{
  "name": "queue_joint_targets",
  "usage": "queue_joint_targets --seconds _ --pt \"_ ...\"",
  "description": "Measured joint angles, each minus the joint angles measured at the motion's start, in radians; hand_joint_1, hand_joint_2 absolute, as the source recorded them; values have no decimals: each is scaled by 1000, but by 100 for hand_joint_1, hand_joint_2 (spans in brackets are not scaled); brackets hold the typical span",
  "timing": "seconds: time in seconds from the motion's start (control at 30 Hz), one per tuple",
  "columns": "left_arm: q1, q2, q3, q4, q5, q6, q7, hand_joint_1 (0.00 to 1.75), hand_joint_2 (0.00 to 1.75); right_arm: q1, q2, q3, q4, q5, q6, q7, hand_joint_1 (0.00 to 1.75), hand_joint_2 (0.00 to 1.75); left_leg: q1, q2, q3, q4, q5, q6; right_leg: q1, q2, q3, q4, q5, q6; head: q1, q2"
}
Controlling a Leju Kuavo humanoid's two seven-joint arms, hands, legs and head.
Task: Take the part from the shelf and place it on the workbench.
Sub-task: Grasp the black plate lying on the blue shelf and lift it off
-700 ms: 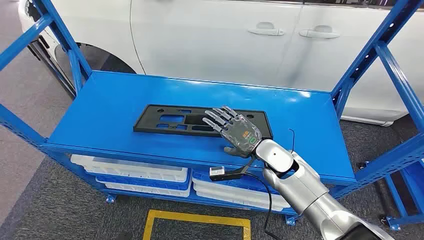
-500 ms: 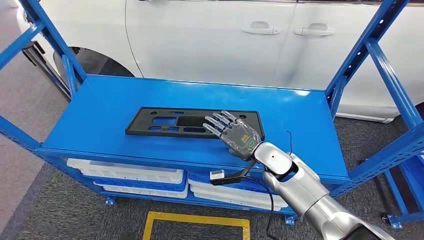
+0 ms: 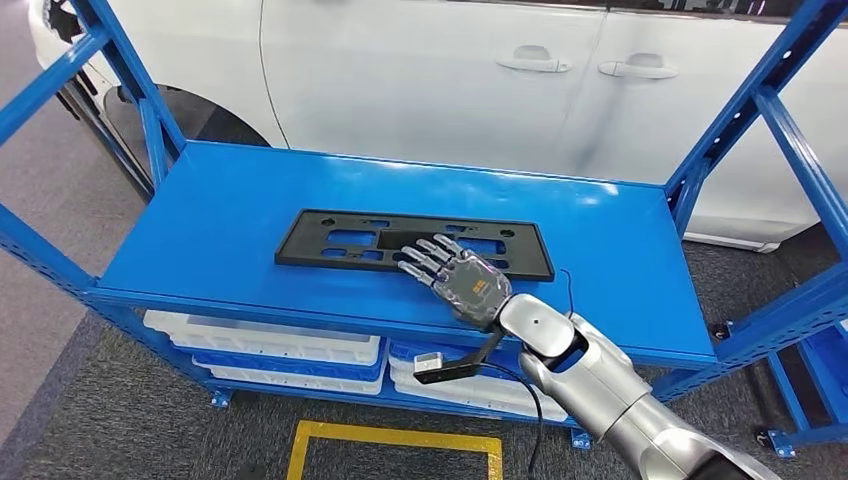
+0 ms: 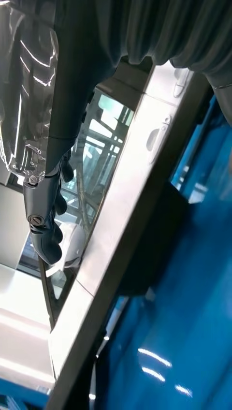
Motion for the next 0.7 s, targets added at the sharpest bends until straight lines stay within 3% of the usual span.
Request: queue_joint_targets --seconds 0.03,0.07,0.1,0.17,0.23,0.3,0.37,0.43,0.5,0.57,0.6,0.63,0.7 --pt "0 0 0 0 0 0 0 0 0 3 -1 2 1 0 0 0 0 175 -2 0 0 0 0 1 0 0 -27 56 -18 0 0 0" --pt "1 0 0 0 0 0 0 0 0 6 -2 4 2 0 0 0 0 175 -3 0 0 0 -1 2 0 0 -40 79 -17 -2 0 0" --pt "1 0 0 0 0 0 0 0 0 7 -3 5 3 0 0 0 0 175 -5 -1 0 1 -1 3 1 0 -32 61 3 -5 0 0" --pt "0 -1 0 0 1 0 0 0 0 4 -5 6 3 0 0 0 0 175 -9 -2 3 1 -2 2 7 0 31 -73 73 -20 0 0" --pt "-1 -3 0 0 2 -1 0 0 0 -4 -5 6 3 0 2 0 0 175 -14 -2 3 2 -5 -2 14 -2 86 -189 113 -33 0 0" --pt "-2 -5 0 1 2 -1 0 0 0 -14 -4 6 3 1 5 1 0 175 -15 0 2 2 -5 -11 20 -5 96 -213 115 -36 0 0" --pt "-3 -6 0 1 2 -1 0 0 0 -30 -2 8 9 4 6 6 0 175 -14 0 1 5 -10 -22 15 -5 99 -223 120 -43 0 0" --pt "-4 -7 0 2 1 -1 0 0 0 -57 9 9 25 8 5 12 0 175 -13 1 -23 62 -46 -33 8 -6 104 -233 125 -52 0 0" --pt "-6 -7 -1 2 0 -1 -1 0 0 -81 27 12 49 7 7 13 0 175 -9 1 -83 191 -109 -42 8 -6 105 -234 125 -56 0 0" --pt "-6 -7 -1 2 0 -1 -1 0 0 -91 40 16 71 6 8 12 0 175 -5 1 -131 284 -135 -49 8 -6 105 -232 124 -56 0 0" --pt "-5 -7 -1 2 0 -2 -1 0 0 -92 45 18 81 5 8 11 0 175 -3 1 -130 278 -120 -52 8 -7 105 -231 123 -55 0 0" --pt "-5 -7 -1 2 0 -2 -1 0 0 -95 52 20 92 3 8 11 0 175 0 2 -108 230 -88 -53 7 -7 105 -228 121 -52 0 0" --pt "-6 -7 -1 2 0 -3 -1 0 0 -105 70 24 120 0 7 12 0 175 3 4 -42 89 -23 -54 8 -5 104 -220 116 -45 0 0"
